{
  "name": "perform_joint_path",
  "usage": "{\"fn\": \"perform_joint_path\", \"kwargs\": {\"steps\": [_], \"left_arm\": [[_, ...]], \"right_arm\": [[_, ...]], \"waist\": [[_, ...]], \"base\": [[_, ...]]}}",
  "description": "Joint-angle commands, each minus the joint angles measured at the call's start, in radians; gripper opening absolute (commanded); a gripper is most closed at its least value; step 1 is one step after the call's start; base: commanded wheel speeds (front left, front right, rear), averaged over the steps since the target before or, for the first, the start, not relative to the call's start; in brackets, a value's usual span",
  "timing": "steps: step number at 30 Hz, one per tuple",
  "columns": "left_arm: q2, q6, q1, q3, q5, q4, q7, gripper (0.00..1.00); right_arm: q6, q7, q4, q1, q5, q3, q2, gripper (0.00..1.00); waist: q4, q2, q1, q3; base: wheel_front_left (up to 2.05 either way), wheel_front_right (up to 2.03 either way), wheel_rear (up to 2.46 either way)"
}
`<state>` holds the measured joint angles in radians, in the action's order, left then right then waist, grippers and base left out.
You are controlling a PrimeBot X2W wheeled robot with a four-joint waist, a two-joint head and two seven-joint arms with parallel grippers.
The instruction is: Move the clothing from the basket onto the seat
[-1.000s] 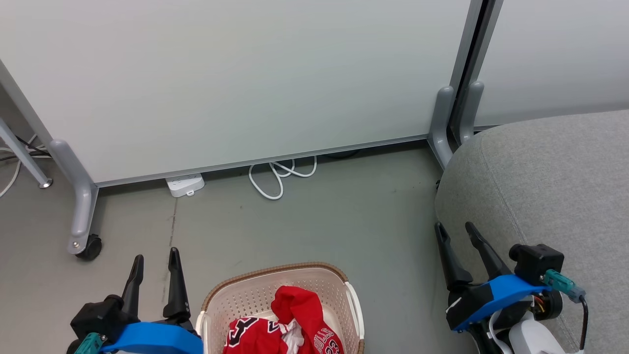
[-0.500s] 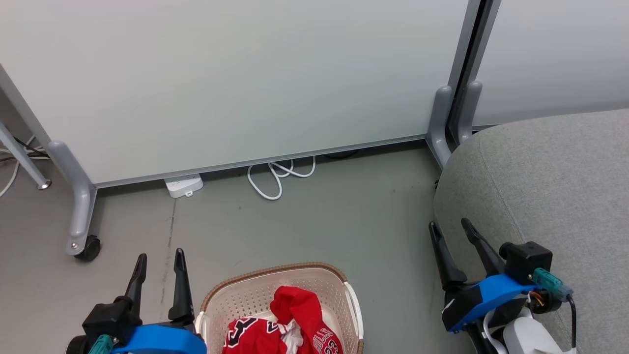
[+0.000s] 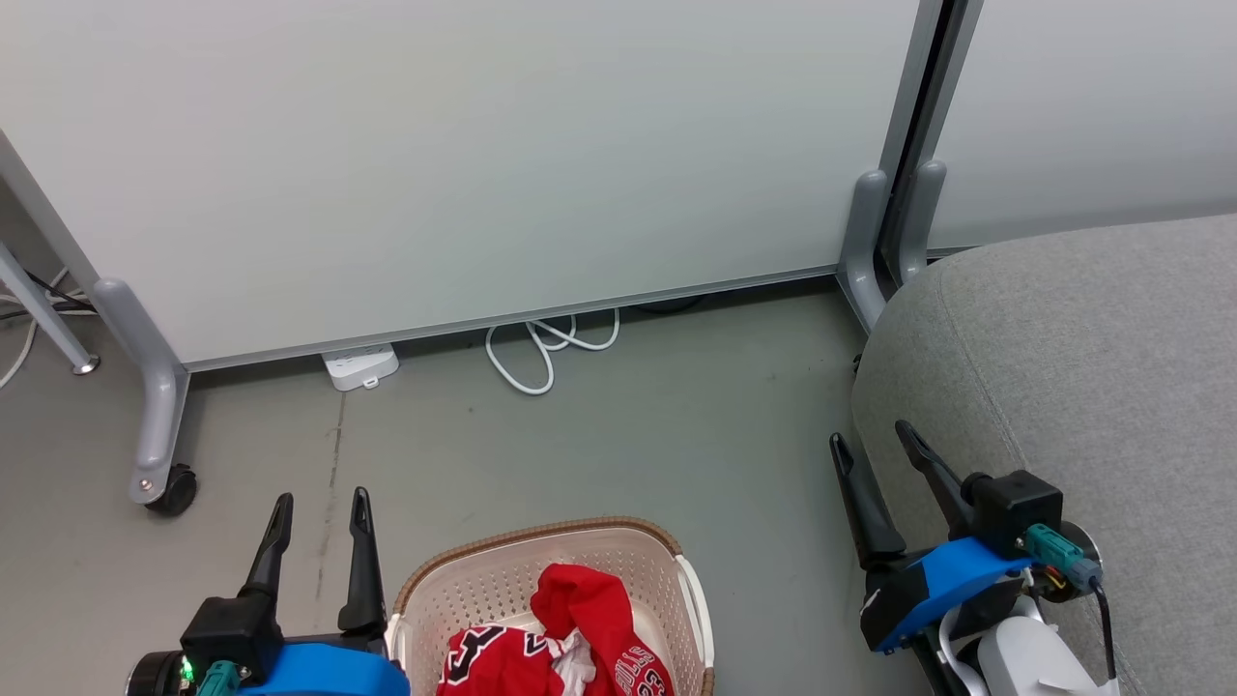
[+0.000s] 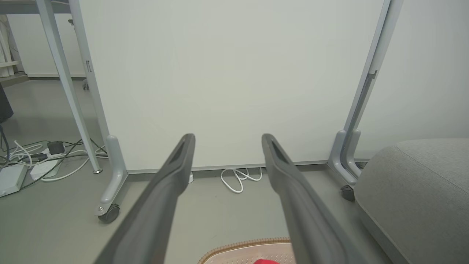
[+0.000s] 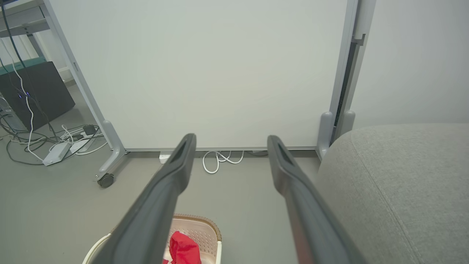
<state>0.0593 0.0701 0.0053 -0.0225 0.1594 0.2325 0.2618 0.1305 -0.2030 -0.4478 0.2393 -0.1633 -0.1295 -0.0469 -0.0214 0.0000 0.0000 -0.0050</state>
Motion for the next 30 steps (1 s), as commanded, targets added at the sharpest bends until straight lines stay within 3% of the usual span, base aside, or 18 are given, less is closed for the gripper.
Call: {"fn": "perform_joint_path", "kwargs": {"steps": [1, 16, 25, 30], "left_arm": [[0.000, -0.001, 0.008, -0.001, -0.001, 0.000, 0.005, 1.00], [-0.003, 0.010, 0.006, -0.007, 0.005, 0.030, 0.004, 1.00], [0.012, 0.041, -0.086, -0.054, 0.022, 0.163, 0.003, 1.00], [0.018, 0.054, -0.198, -0.090, 0.047, 0.281, -0.003, 1.00]], "right_arm": [[0.000, -0.003, -0.003, 0.008, 0.003, -0.002, -0.006, 1.00], [0.000, -0.001, 0.010, 0.025, -0.003, -0.014, -0.006, 1.00], [0.000, 0.004, 0.065, 0.084, 0.011, -0.016, -0.006, 1.00], [0.000, 0.004, 0.107, 0.133, 0.014, -0.020, -0.005, 1.00]], "waist": [[0.000, 0.0000, 0.0000, 0.000], [-0.020, 0.0000, 0.0000, 0.029], [-0.078, 0.0000, 0.0000, 0.179], [-0.123, 0.0000, 0.0000, 0.322]], "base": [[0.00, 0.00, 0.00], [0.00, 0.00, 0.00], [0.00, 0.00, 0.00], [0.00, 0.00, 0.00]]}}
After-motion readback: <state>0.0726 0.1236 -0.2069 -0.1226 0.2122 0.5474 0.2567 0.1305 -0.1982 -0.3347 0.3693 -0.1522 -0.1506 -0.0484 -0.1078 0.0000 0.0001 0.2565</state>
